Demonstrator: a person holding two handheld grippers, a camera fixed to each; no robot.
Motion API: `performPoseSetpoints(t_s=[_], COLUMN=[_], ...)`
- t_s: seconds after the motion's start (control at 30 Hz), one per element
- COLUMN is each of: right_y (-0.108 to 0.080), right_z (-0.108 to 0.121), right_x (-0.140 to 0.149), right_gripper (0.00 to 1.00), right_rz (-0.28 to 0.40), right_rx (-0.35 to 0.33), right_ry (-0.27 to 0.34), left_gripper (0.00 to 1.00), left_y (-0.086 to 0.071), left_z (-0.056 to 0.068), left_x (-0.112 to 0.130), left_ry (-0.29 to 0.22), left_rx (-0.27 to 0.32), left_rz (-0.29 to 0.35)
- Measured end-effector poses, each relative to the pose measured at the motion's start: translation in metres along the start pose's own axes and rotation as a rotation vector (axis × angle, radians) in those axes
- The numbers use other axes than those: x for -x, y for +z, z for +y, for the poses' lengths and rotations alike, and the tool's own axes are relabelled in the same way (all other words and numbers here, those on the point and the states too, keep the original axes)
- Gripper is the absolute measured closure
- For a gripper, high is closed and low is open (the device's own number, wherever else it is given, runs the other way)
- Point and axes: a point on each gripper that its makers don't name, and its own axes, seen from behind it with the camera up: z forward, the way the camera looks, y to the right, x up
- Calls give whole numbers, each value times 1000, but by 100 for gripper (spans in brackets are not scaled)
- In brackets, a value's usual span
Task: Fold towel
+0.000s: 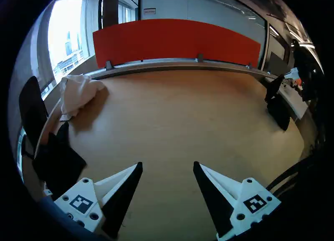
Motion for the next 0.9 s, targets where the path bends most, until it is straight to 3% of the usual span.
performPoseSetpoints(t_s=[0.5,0.9], right_y=[-25,-30], right_z=[5,5], right_x=[89,130], right_gripper=[94,94], right_rz=[-124,-189], right_rx=[38,51], right_ry=[51,104], left_gripper=[10,10], left_y=[-2,-3], left_z=[1,2], left_x=[2,3], left_ry=[12,25], left_rx=[7,9], left_rz=[-3,-4])
